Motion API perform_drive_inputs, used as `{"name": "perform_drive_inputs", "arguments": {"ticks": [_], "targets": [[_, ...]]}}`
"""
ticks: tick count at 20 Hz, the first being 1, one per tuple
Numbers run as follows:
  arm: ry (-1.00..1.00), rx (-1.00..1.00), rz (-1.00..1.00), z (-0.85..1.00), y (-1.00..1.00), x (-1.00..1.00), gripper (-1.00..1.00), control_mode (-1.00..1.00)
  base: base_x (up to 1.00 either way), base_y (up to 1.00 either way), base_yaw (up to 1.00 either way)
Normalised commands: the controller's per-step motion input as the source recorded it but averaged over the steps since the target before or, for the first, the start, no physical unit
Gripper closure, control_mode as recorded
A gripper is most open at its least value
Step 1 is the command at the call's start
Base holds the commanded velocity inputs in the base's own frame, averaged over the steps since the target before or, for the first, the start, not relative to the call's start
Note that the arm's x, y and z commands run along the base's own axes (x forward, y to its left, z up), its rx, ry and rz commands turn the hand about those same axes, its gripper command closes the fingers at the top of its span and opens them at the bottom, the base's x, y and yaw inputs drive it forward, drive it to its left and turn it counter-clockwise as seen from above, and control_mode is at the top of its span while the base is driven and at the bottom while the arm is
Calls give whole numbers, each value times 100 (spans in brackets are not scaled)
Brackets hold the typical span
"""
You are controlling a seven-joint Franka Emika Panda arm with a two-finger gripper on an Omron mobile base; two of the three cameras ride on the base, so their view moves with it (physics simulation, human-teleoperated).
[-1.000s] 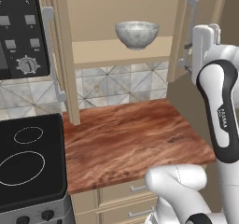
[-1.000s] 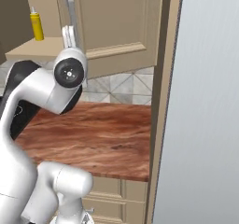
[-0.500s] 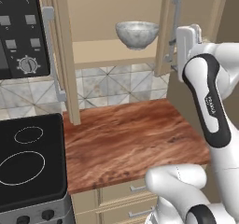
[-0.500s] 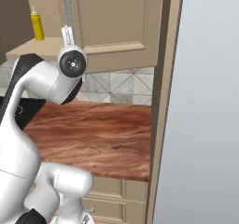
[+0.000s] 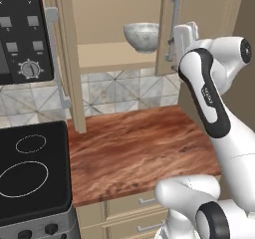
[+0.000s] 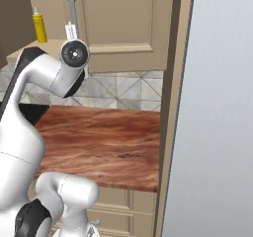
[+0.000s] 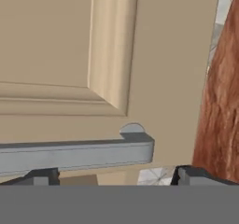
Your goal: Pick the mug and place it in the sink. Pick the bowl and place it in the open cabinet and then close the cabinet.
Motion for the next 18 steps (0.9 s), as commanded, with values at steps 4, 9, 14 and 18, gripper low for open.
{"name": "perform_drive_inputs", "arguments": {"ticks": [4,9,14,18], "targets": [[15,0,0,-80,-8,61,-100,-100,0,0,0],[21,0,0,-99,-15,61,-100,-100,0,0,0],[11,0,0,-75,-25,69,-100,-100,0,0,0],[-1,0,2,-25,-20,79,-100,-100,0,0,0]]}}
